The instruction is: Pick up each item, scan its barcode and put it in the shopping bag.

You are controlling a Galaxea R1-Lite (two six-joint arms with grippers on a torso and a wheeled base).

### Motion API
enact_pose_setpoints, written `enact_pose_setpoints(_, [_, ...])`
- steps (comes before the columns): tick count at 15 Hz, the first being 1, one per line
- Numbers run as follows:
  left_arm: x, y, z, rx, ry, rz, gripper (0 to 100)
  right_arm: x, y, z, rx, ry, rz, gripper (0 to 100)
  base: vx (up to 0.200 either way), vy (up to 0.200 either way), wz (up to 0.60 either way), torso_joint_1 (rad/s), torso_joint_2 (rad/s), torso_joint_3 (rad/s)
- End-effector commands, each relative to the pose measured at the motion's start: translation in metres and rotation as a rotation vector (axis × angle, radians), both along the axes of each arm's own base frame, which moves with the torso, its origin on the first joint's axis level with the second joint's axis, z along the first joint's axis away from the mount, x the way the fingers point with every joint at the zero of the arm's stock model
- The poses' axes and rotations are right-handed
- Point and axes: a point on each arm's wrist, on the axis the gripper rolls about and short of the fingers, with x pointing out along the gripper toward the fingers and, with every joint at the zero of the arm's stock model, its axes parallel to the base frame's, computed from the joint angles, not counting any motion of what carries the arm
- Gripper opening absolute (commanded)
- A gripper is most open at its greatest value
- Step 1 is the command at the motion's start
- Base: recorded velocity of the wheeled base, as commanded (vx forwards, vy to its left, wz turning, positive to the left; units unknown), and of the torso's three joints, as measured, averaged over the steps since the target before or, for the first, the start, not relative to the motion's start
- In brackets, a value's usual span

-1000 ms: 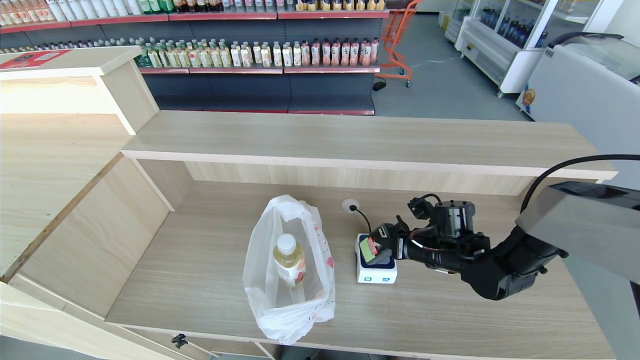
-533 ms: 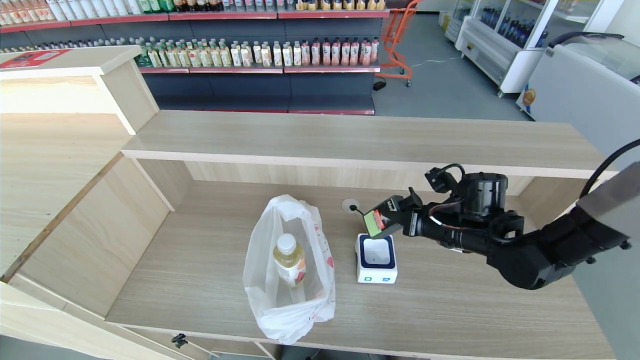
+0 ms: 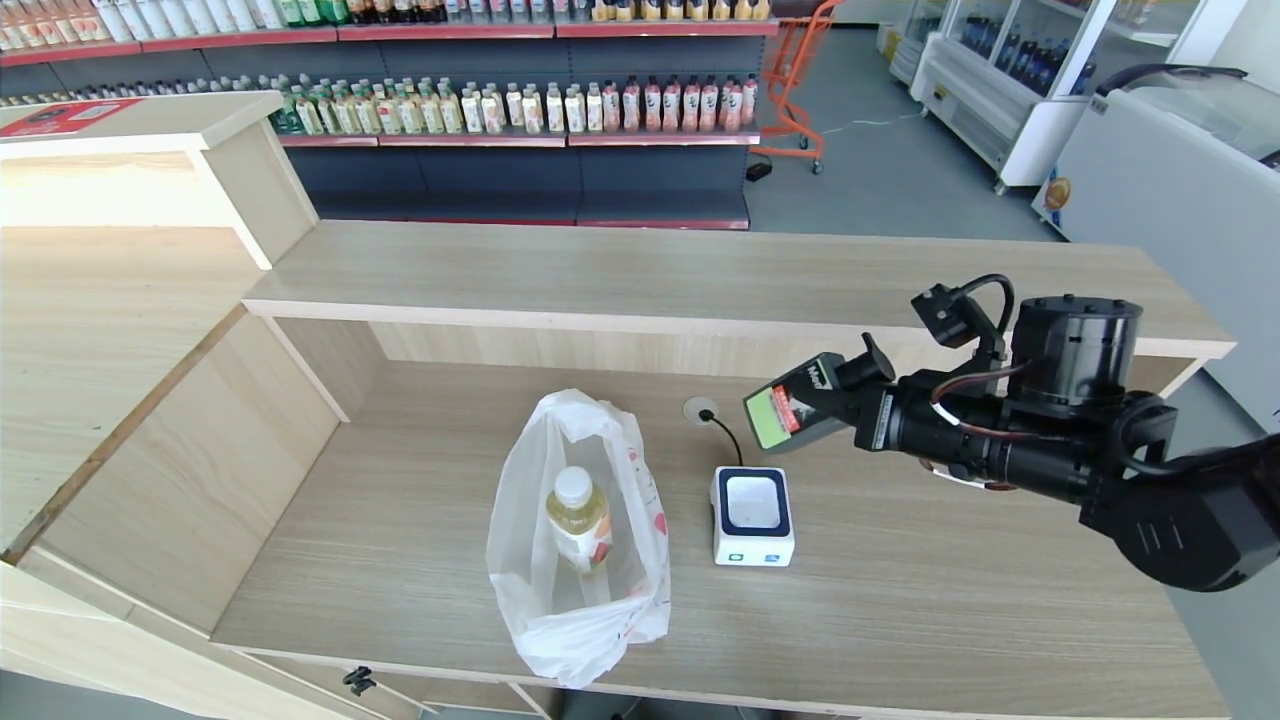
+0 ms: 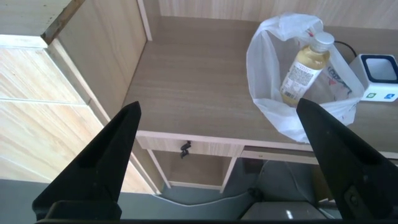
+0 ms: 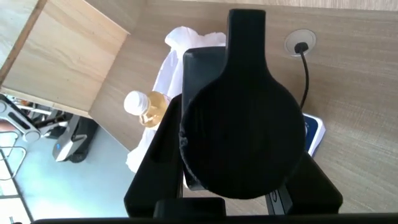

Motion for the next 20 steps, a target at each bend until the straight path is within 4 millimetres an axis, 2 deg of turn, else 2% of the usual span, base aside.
enact_pose_setpoints(1, [0.0, 0.0, 0.0, 0.001, 0.0, 0.0, 100, -0.003, 0.0, 0.006, 0.006, -0.018, 0.004, 0, 0.0, 0.0, 0.0, 0.0, 0.0, 0.0])
enact_pose_setpoints(4, [0.0, 0.0, 0.0, 0.001, 0.0, 0.0, 100, -0.009, -0.001, 0.01, -0.005, 0.016, 0.006, 0, 0.0, 0.0, 0.0, 0.0, 0.0, 0.0])
enact_pose_setpoints(7, [0.0, 0.0, 0.0, 0.0, 0.0, 0.0, 100, -0.011, -0.002, 0.016, 0.0, 0.002, 0.006, 0, 0.0, 0.2, 0.0, -0.007, 0.0, 0.002])
enact_pose_setpoints(10, [0.0, 0.0, 0.0, 0.0, 0.0, 0.0, 100, -0.005, 0.001, 0.012, -0.009, 0.009, 0.008, 0, 0.0, 0.2, 0.0, 0.015, 0.01, -0.001])
enact_pose_setpoints(14, [0.0, 0.0, 0.0, 0.0, 0.0, 0.0, 100, 0.004, 0.009, 0.009, -0.044, 0.027, 0.028, 0, 0.0, 0.0, 0.0, 0.0, 0.0, 0.0])
enact_pose_setpoints(16, [0.0, 0.0, 0.0, 0.0, 0.0, 0.0, 100, 0.023, 0.026, -0.001, -0.064, 0.026, 0.055, 0, 0.0, 0.0, 0.0, 0.0, 0.0, 0.0])
enact_pose_setpoints(18, [0.0, 0.0, 0.0, 0.0, 0.0, 0.0, 100, 0.042, 0.036, -0.021, -0.129, 0.012, 0.077, 0, 0.0, 0.0, 0.0, 0.0, 0.0, 0.0])
enact_pose_setpoints(20, [0.0, 0.0, 0.0, 0.0, 0.0, 0.0, 100, 0.052, 0.049, -0.039, -0.147, 0.041, 0.099, 0, 0.0, 0.0, 0.0, 0.0, 0.0, 0.0])
